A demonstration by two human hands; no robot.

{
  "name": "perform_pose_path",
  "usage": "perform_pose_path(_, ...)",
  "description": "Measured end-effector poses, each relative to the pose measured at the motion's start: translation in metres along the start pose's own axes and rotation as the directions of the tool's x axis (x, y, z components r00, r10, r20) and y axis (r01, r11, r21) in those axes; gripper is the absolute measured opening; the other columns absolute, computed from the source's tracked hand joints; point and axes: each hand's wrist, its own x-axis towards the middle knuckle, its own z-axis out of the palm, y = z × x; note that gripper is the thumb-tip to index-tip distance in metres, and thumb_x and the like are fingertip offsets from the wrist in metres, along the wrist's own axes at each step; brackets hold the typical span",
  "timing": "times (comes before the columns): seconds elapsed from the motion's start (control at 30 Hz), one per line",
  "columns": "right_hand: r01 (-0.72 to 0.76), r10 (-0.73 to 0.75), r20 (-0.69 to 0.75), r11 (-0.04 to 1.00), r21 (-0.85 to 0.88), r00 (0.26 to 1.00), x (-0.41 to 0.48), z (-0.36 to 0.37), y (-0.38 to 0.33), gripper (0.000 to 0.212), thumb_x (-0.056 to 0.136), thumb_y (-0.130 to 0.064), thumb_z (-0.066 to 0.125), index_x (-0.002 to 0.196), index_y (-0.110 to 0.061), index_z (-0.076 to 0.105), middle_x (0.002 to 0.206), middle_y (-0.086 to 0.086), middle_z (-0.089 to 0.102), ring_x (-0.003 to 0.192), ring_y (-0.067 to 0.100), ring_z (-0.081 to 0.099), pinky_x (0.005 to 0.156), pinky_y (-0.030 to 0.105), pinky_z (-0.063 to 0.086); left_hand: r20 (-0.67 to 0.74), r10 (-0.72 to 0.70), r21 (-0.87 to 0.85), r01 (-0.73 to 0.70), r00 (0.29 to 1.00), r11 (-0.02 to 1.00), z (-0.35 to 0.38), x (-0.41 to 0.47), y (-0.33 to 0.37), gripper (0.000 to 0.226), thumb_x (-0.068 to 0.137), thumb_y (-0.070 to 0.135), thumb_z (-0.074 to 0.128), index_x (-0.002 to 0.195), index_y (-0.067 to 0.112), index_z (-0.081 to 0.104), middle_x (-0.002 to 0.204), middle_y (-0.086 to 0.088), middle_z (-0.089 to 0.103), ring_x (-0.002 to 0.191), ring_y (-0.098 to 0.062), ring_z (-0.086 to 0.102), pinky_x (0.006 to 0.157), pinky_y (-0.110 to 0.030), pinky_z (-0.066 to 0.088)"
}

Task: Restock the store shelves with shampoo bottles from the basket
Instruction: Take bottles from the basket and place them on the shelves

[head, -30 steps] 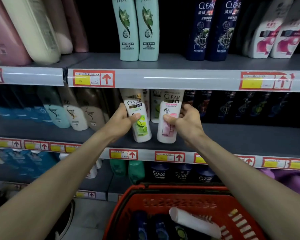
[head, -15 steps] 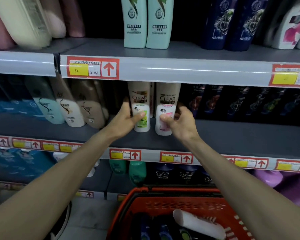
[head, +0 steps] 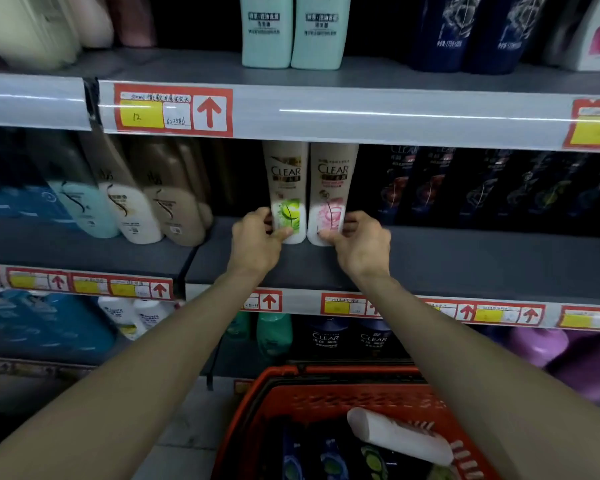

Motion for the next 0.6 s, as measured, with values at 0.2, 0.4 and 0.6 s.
perform_pose_path(0.2,0.031,-0.032,-0.035,0.999,-0.034,0.999,0.002,0.006,0.009,0.032,0.081,-0.043,0.084,0.105,-0.025,0.073,0.083,-0.019,0.069,0.089,0.006,0.070,0.087,0.022,0.055,-0.015,-0.005,0.006,0.005,1.000,1.000,0.008,0.002,-0.003,0.023,0.091,0.023,0.078,0.113,0.014,0.073,0.110,0.002,0.076,0.100,-0.011,0.069,0.095,-0.027,0.054)
perform_pose_path(0.4,0.001,0.011,0.097,0.992,-0.123,0.995,-0.004,-0.003,0.000,0.038,0.086,-0.035,0.082,0.117,-0.017,0.070,0.108,0.002,0.075,0.105,0.021,0.070,0.100,0.038,0.056,0.065,-0.018,-0.038,0.020,0.998,0.999,-0.006,-0.029,0.015,0.047,0.086,0.018,0.084,0.129,0.016,0.066,0.112,0.014,0.071,0.104,-0.008,0.064,0.093,-0.020,0.049)
perform_pose_path(0.6,0.007,0.019,0.205,0.992,-0.127,0.979,-0.056,-0.066,-0.008,0.052,0.095,-0.034,0.073,0.136,-0.006,0.062,0.128,0.010,0.069,0.119,0.021,0.066,0.111,0.032,0.047,0.139,-0.099,0.002,0.100,0.985,0.995,-0.034,-0.087,0.053,0.062,0.090,0.022,0.079,0.147,0.019,0.054,0.118,0.000,0.069,0.105,-0.017,0.068,0.094,-0.022,0.051)
